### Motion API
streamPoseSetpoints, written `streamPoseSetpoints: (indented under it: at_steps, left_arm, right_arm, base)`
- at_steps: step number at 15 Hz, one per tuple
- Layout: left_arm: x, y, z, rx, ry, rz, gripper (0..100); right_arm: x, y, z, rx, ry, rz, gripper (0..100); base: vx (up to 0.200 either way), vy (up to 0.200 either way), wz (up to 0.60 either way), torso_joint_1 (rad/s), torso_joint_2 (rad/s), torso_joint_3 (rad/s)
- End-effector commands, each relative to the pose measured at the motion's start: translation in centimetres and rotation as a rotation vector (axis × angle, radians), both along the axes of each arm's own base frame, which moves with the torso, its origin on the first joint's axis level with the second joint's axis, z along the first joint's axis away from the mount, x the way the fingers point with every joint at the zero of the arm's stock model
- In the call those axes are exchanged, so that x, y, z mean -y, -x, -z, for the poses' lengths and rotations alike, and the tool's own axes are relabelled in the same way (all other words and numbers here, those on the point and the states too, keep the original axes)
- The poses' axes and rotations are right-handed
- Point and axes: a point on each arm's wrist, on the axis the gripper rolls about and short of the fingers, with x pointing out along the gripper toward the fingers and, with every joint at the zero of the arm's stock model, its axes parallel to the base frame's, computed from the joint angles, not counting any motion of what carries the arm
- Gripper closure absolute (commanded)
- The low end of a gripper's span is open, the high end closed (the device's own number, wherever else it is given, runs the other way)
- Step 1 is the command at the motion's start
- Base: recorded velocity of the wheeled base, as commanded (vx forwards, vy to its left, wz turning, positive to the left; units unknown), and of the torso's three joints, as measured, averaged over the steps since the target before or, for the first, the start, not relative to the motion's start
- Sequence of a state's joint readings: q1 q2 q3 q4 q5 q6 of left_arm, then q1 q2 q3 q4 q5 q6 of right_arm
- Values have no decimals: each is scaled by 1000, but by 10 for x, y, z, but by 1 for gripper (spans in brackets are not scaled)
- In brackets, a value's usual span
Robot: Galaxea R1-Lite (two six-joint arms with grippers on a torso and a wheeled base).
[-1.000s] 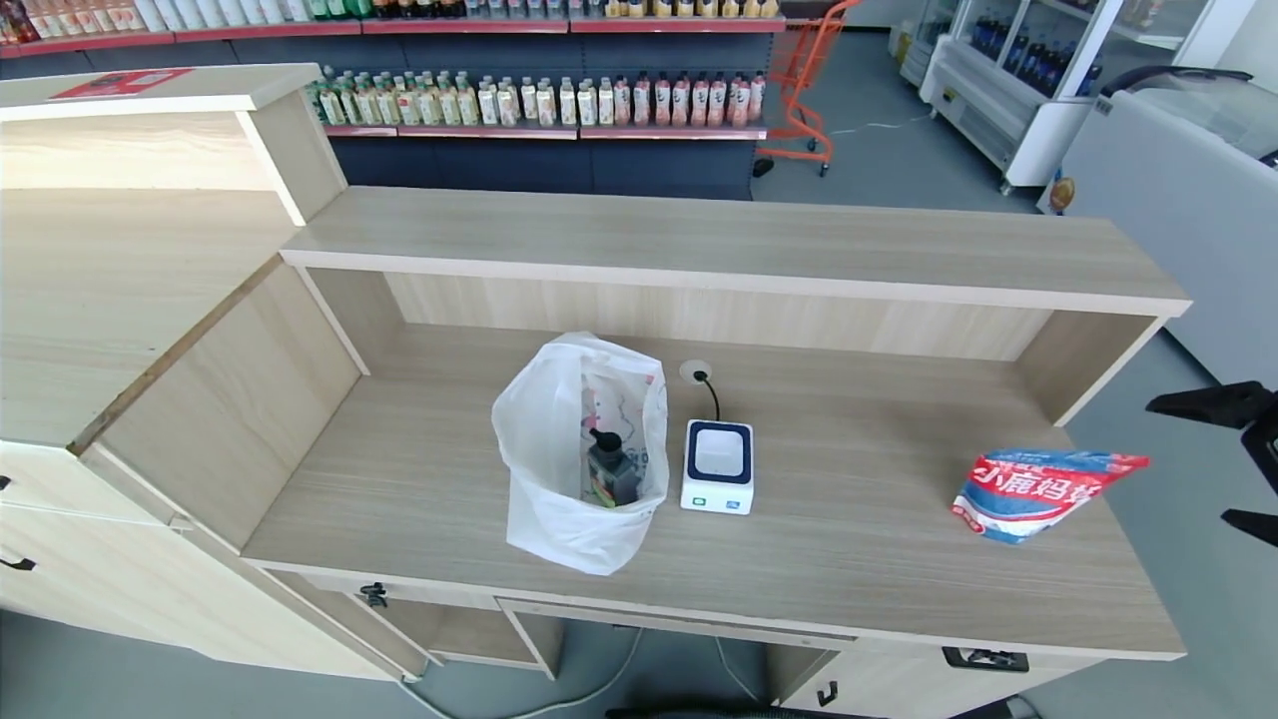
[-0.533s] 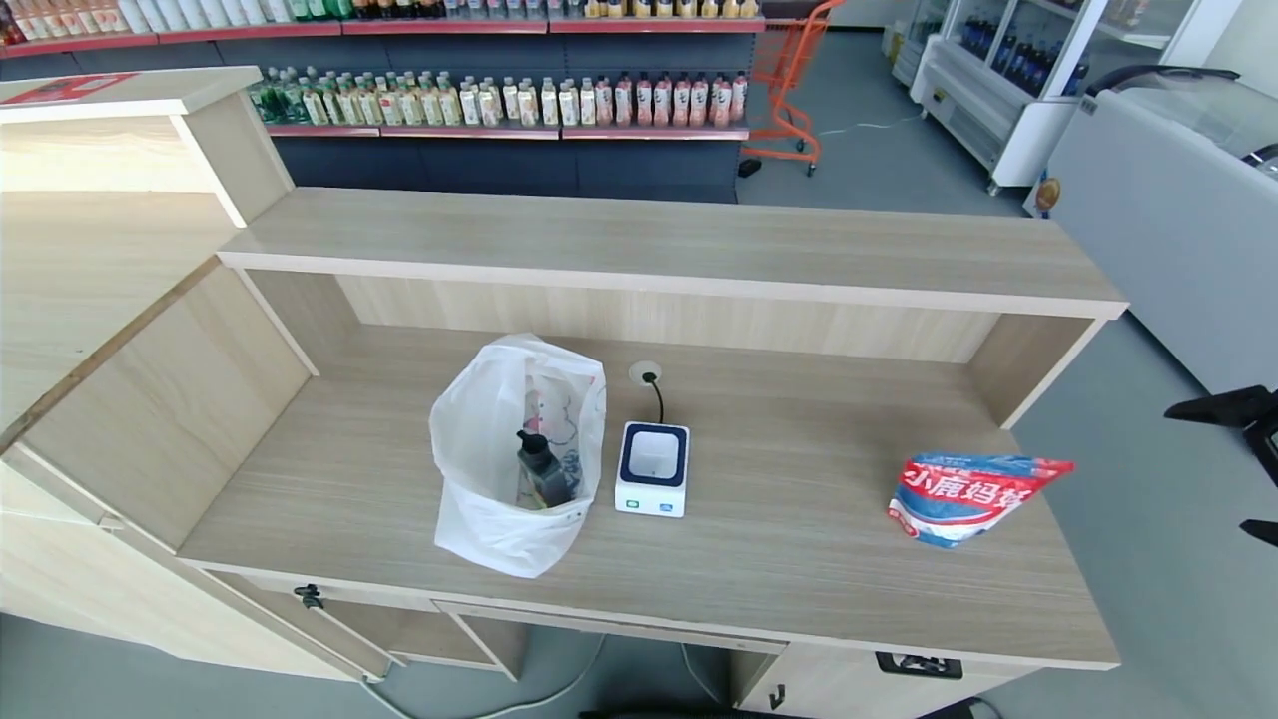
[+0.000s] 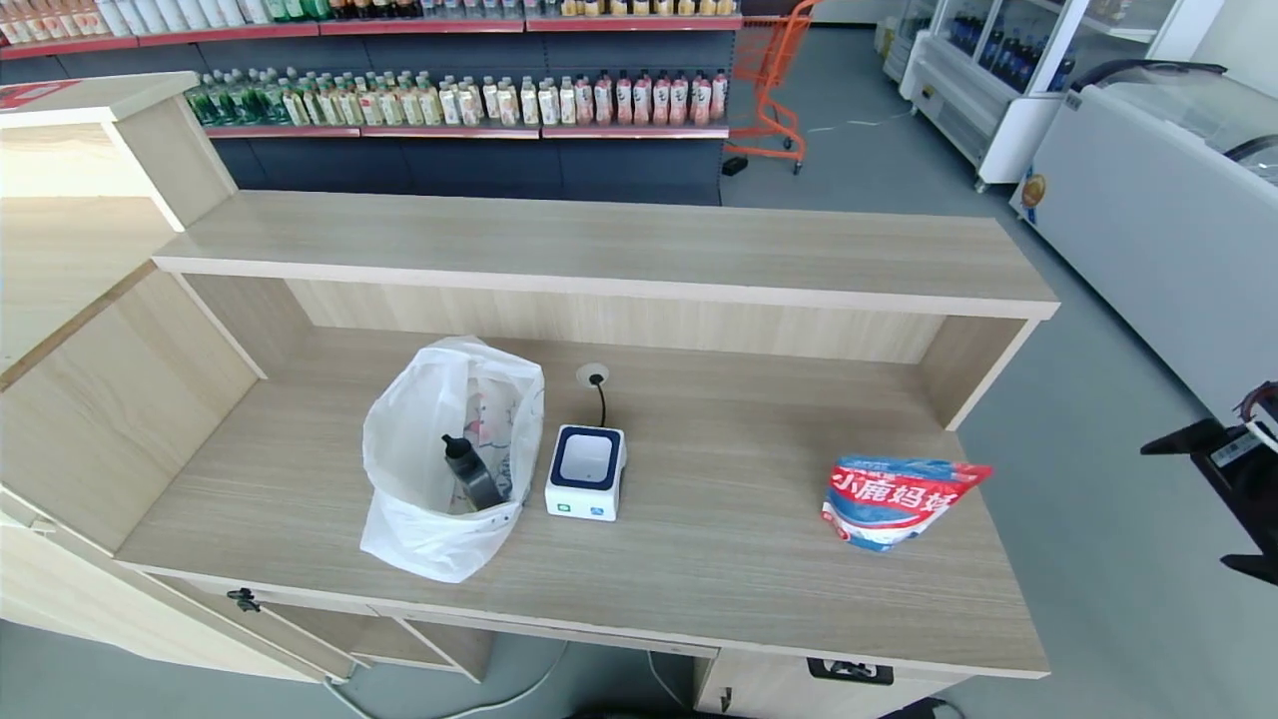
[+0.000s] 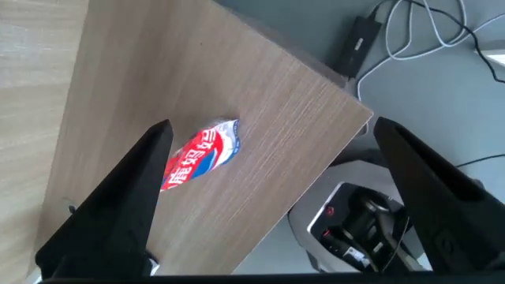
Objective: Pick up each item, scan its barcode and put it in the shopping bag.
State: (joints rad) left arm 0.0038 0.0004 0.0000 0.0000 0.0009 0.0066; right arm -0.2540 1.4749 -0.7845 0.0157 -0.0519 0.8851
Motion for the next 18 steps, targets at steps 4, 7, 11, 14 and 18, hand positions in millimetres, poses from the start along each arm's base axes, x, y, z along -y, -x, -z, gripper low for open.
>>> streamPoseSetpoints:
  at_steps: [4, 7, 11, 14, 18]
  left_arm:
    - [0, 0, 0, 0, 0, -1, 0]
    - [0, 0, 0, 0, 0, -1, 0]
    - [0, 0, 0, 0, 0, -1, 0]
    - [0, 0, 0, 0, 0, -1, 0]
    - [0, 0, 0, 0, 0, 0, 0]
  right_arm:
    - [-34, -61, 27, -85, -62, -105, 0]
    - [-60, -92, 37, -97, -56, -135, 0]
    - [-86, -114, 65, -129, -34, -179, 0]
    - [-103, -133, 82, -65, -6, -206, 0]
    - [-118, -148, 104, -91, 24, -238, 0]
  base:
    - [0, 0, 0, 0, 0, 0]
    - [0, 0, 0, 0, 0, 0]
    - [0, 0, 0, 0, 0, 0]
    - [0, 0, 0, 0, 0, 0]
    - [0, 0, 0, 0, 0, 0]
